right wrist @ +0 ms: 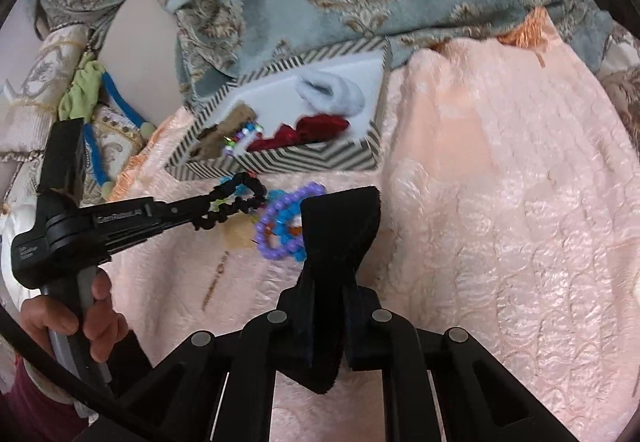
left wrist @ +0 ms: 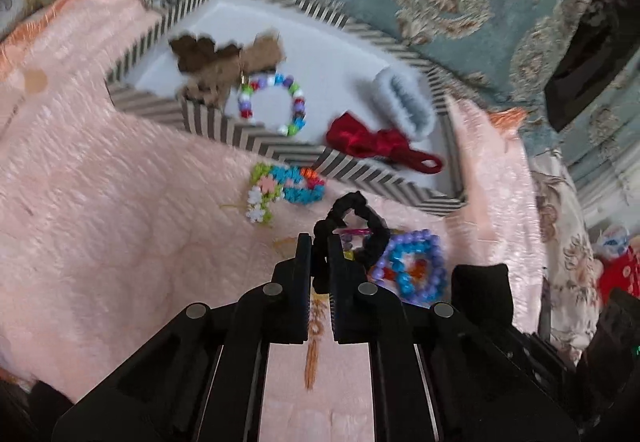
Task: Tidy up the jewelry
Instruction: 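Grasp the black beaded hair tie with the left gripper while the right holds the scrunchie, then lower the hair tie into the tray with the left gripper while the right drops the scrunchie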
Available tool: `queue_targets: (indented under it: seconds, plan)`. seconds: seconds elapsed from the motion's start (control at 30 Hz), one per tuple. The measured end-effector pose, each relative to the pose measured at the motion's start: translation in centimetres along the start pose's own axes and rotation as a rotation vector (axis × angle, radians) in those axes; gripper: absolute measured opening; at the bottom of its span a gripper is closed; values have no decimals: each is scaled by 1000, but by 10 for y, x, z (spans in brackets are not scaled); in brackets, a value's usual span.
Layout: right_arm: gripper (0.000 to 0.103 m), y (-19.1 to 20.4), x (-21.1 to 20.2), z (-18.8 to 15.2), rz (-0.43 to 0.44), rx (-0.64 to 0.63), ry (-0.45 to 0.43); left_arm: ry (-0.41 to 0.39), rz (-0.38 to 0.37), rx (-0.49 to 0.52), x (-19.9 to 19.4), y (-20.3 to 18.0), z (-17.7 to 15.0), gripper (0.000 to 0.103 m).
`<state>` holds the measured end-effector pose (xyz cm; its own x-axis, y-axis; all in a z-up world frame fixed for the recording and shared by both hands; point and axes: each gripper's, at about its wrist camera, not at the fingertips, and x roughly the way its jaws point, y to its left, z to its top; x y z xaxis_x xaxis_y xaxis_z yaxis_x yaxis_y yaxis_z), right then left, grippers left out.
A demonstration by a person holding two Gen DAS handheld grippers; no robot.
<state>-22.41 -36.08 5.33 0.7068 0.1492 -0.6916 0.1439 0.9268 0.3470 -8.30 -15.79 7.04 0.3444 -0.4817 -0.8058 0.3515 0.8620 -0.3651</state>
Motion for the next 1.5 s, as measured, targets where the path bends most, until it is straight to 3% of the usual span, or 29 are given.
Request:
queue_targets:
  seconds: [0.27, 0.53, 0.97, 1.5]
  plan:
    - [10, 24, -24, 20, 18, -44, -58, -94, -3, 58, -57, -9, 13, 6]
    - [10, 45, -26, 41, -40, -115, -103, -154, 38, 86, -75, -12, 33, 6]
    - [10, 54, -16, 71, -105, -186, -130, -172, 69, 104, -67, -17, 63, 6]
    - [10, 56, 24, 106, -133, -236, -92, -160, 114, 126, -35, -16, 96, 6]
